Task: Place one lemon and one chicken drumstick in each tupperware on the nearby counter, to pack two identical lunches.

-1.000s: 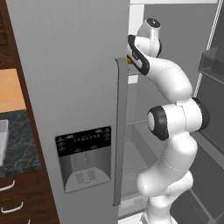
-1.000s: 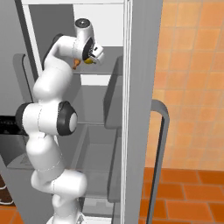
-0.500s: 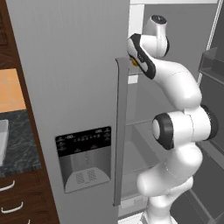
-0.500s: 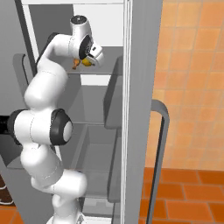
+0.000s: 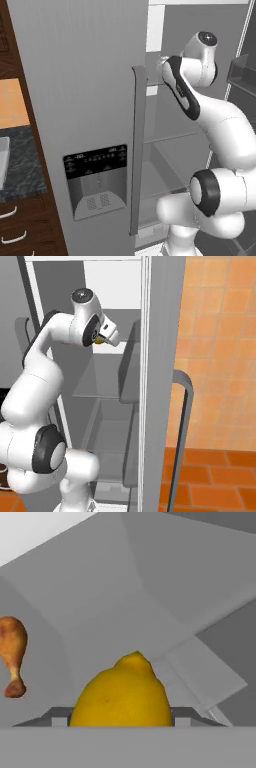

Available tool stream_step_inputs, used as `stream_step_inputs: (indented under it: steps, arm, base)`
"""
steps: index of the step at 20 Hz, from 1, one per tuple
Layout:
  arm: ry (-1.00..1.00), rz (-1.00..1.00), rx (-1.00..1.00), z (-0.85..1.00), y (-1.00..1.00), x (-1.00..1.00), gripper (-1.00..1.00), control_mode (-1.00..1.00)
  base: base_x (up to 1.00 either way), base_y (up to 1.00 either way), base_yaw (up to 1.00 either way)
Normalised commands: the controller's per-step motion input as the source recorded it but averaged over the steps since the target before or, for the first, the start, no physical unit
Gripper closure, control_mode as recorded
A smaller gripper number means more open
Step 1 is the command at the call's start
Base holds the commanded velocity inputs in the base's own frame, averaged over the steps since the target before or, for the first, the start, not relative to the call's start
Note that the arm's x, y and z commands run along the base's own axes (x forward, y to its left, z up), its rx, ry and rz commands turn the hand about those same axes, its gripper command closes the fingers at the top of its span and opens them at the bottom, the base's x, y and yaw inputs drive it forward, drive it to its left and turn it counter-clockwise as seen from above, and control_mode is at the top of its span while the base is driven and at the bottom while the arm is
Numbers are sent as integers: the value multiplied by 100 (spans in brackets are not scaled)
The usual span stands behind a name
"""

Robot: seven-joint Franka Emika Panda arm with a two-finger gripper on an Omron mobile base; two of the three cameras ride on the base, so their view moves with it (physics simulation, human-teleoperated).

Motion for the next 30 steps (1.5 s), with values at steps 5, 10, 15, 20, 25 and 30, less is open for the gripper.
stream_step_inputs:
  steps: [5,10,15,20,25,30]
  arm:
    - [-6,7,-17,-26,-3,-100,100,-100]
    - [-4,6,-18,-19,9,-99,100,-100]
    - [-1,20,-19,-33,1,-100,100,-100]
    - [-4,29,-7,-29,0,-80,100,100]
    - [0,0,0,0,0,0,100,100]
    - [0,0,0,0,0,0,100,100]
  base:
    - [0,0,0]
    - [0,0,0]
    - [0,0,0]
    - [-20,0,7]
    - [-96,27,32]
    - [-27,100,9]
